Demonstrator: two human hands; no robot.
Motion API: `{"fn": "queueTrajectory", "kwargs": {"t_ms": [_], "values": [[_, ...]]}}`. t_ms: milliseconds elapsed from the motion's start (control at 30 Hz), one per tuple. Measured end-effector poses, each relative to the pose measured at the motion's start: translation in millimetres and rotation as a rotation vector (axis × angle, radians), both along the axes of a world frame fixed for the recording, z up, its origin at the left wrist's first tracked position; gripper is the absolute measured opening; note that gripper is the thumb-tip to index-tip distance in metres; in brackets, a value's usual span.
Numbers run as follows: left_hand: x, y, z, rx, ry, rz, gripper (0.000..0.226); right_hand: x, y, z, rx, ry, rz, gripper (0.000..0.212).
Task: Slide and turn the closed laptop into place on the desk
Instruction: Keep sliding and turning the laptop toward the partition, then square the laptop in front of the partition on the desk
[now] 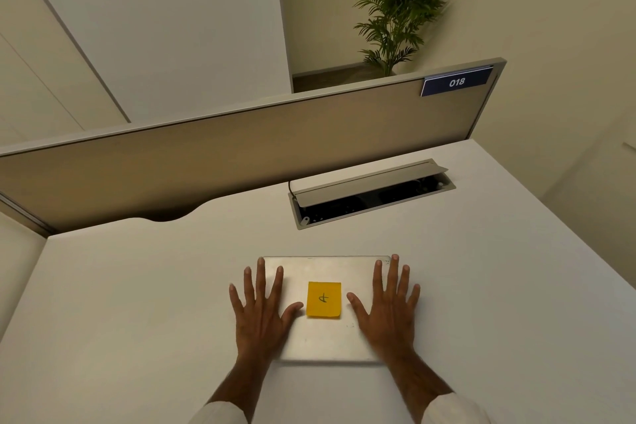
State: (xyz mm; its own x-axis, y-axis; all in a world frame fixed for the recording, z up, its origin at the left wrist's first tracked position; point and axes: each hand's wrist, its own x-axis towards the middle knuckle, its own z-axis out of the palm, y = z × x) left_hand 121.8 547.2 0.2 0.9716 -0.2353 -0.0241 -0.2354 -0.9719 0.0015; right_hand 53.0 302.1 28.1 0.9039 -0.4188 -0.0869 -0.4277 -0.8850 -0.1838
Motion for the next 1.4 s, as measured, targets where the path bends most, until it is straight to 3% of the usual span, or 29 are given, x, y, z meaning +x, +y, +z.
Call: {"fn": "queueTrajectory", "kwargs": {"t_ms": [200, 300, 500, 867, 1133, 1400], "values": [[-2, -4, 8, 0.048, 0.106, 0.129, 0.090, -3, 2, 1, -0.016, 0.101, -0.051, 0.109], [-3, -4, 9, 0.063, 0.071, 0.125, 0.099, -5, 3, -4, -0.042, 0.115, -0.064, 0.117], [-1, -7, 6, 0.080, 0.086, 0.123, 0.106, -6, 3, -11, -0.064, 0.160, -0.074, 0.107], [-1, -22, 13, -0.025, 0.188, 0.280, 0.098, -1, 5, -16, 0.008, 0.086, -0.152, 0.095], [4, -17, 18, -0.155, 0.231, 0.344, 0.113, 2, 0, -11, 0.071, 0.008, -0.190, 0.096], [2, -13, 20, -0.361, 0.290, 0.386, 0.114, 3, -3, -8, 0.084, -0.009, -0.168, 0.097]]}}
